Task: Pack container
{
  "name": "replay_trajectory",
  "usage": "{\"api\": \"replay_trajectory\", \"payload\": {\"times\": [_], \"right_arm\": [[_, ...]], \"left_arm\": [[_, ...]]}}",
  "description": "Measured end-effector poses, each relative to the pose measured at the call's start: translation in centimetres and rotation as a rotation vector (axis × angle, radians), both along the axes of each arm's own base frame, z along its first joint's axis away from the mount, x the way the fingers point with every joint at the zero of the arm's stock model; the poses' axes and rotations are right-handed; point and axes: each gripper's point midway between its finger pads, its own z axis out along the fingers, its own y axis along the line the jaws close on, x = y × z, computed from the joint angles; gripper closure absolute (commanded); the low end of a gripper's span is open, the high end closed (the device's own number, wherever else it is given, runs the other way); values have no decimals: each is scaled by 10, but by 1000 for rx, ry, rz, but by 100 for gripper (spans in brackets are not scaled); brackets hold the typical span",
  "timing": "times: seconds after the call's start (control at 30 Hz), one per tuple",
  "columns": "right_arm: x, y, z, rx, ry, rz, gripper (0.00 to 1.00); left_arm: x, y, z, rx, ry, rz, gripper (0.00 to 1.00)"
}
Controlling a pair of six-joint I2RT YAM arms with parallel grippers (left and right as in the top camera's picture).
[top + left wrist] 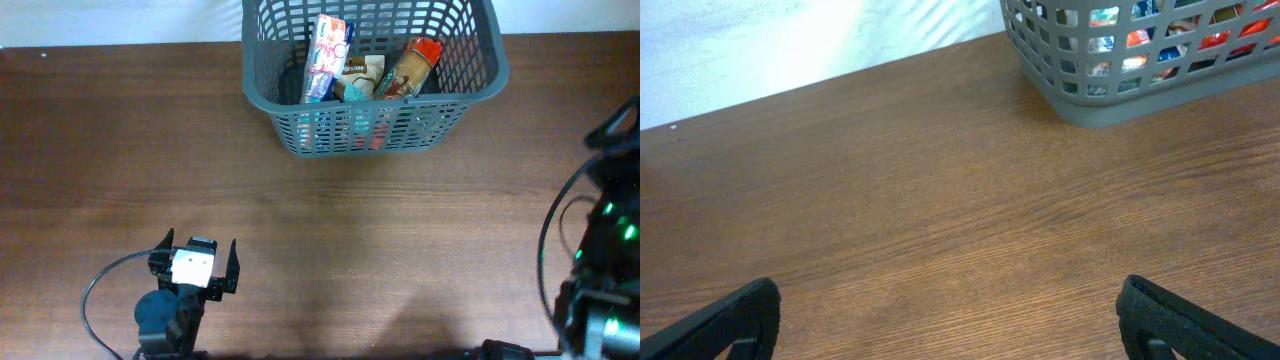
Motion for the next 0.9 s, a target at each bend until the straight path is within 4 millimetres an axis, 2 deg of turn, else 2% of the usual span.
{"api": "replay_trajectory", "payload": {"times": [0.27,0.4,0.5,0.6,0.9], "right_arm": [[-27,7,-82,14,53,2,1],[-35,10,-108,-1,76,7,1],[-35,16,-125,-77,118,33,1],[-32,25,-133,-176,159,77,1],[-19,72,-142,-433,243,262,1]], "left_arm": [[0,0,0,0,0,0,1],[0,0,0,0,0,0,1],[0,0,0,0,0,0,1],[0,0,0,0,0,0,1],[0,0,0,0,0,0,1]]}}
